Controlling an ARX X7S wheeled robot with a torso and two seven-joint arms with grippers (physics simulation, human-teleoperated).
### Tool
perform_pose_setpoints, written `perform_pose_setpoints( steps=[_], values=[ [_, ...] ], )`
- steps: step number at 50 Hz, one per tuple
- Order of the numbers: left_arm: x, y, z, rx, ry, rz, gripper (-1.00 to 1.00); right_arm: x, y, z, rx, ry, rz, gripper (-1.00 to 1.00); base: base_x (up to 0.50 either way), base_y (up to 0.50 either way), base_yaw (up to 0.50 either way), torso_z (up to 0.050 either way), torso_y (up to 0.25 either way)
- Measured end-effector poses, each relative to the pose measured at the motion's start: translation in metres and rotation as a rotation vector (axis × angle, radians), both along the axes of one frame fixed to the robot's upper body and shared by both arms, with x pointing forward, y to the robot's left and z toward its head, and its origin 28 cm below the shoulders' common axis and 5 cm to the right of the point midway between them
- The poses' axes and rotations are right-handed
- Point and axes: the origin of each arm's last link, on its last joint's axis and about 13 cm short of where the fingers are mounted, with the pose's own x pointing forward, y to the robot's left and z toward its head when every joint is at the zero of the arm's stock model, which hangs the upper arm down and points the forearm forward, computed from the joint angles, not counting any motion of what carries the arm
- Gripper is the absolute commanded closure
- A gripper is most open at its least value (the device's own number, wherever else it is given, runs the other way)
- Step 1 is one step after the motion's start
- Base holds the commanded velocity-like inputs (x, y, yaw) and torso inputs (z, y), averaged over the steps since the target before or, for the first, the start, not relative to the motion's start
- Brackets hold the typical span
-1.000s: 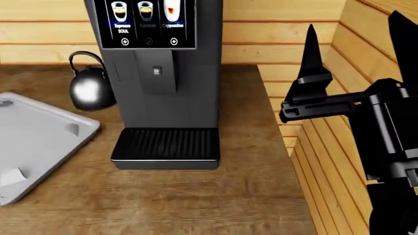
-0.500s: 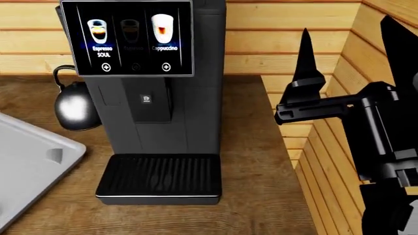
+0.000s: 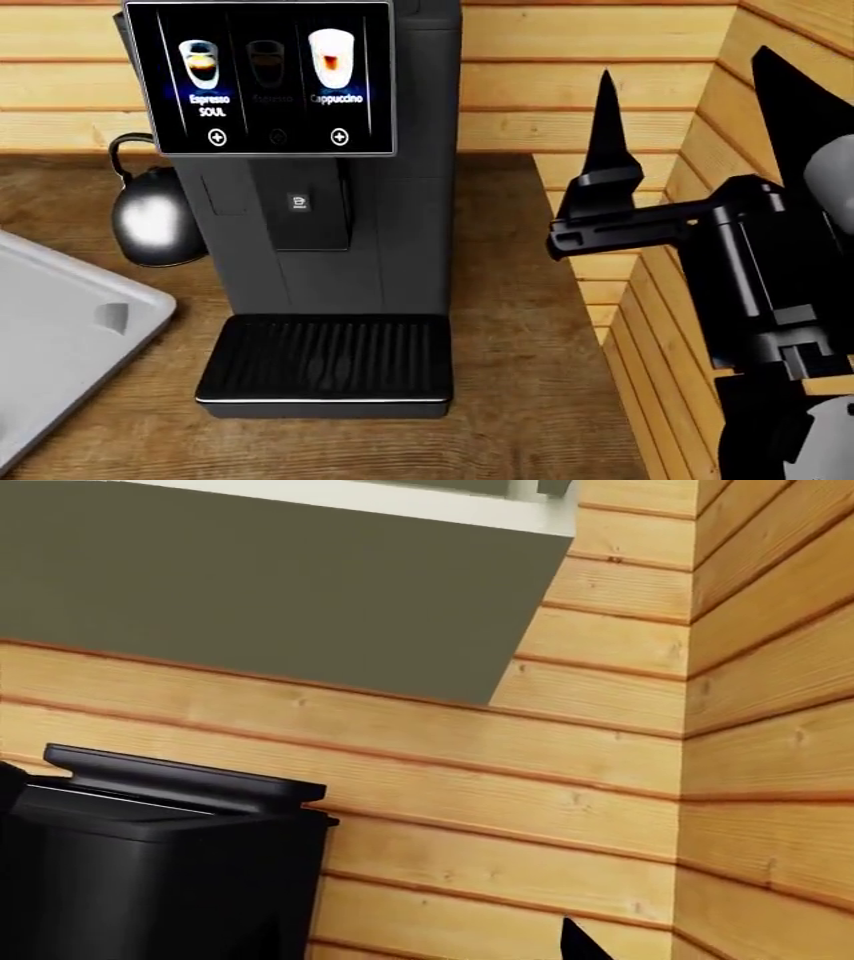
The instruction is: Pick the kettle from the counter and place it on the tray. Then pick the mug from the cabinet and place it on the tray. Then close the cabinet doors.
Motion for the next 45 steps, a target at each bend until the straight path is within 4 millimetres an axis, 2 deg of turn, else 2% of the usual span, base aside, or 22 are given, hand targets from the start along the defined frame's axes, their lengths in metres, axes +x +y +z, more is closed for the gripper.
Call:
perform_pose_setpoints(
  steps=[27, 32, 45],
  values=[
    [0.005, 0.005, 0.000, -0.003, -0.040, -0.008, 1.00, 0.001, 0.002, -0.006, 0.008, 0.011, 0.007, -1.00, 0.00, 0.00, 0.00, 0.000, 0.000],
    [-0.001, 0.005, 0.006, 0.003, -0.062, -0.014, 1.00, -0.001, 0.002, -0.006, 0.009, 0.008, 0.006, -1.00, -0.04, 0.00, 0.00, 0.000, 0.000],
    [-0.026, 0.001, 0.024, 0.024, -0.127, -0.040, 1.00, -0.009, 0.002, -0.002, 0.009, -0.003, 0.004, -1.00, -0.36, 0.00, 0.00, 0.000, 0.000]
  ],
)
